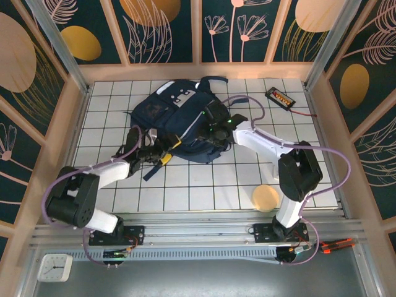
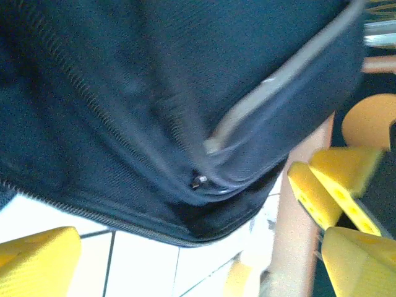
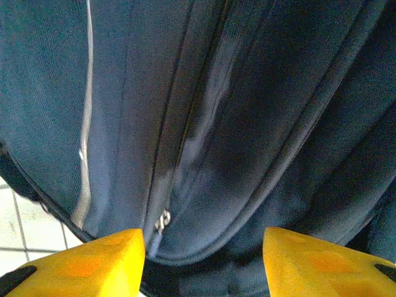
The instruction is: Pack books, pencil case, and school supplies into a backpack
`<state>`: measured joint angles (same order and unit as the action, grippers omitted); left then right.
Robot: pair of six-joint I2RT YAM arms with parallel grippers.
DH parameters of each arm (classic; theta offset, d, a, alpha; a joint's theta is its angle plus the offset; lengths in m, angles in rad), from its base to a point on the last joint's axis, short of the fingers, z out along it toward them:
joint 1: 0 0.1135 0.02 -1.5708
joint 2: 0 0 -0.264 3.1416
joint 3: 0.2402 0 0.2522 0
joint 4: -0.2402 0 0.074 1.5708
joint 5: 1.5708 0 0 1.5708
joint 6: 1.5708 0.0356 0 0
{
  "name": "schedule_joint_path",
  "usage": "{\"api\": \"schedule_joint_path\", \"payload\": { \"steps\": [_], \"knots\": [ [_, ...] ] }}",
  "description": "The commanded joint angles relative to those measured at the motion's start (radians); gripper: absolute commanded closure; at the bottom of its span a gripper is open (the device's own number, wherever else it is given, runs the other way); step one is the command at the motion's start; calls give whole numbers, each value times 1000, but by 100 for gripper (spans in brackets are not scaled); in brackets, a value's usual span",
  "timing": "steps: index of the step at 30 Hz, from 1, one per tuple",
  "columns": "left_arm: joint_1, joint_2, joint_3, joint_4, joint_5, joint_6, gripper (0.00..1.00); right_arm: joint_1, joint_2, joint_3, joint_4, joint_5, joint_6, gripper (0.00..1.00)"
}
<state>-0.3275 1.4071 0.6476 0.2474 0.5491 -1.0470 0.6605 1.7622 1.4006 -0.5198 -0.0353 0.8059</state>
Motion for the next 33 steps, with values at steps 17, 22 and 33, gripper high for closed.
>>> {"api": "schedule_joint_path", "payload": {
  "steps": [17, 22, 33],
  "knots": [
    [11, -32, 226, -313, -417, 1156, 6, -75, 287, 374, -72, -98, 9, 52],
    [15, -36, 216, -285, -370, 1177, 6, -76, 255, 316, -87, -81, 0, 70],
    [16, -123, 112, -134, -260, 1472, 5, -89, 188, 480, -44, -176, 29, 100]
  ]
}}
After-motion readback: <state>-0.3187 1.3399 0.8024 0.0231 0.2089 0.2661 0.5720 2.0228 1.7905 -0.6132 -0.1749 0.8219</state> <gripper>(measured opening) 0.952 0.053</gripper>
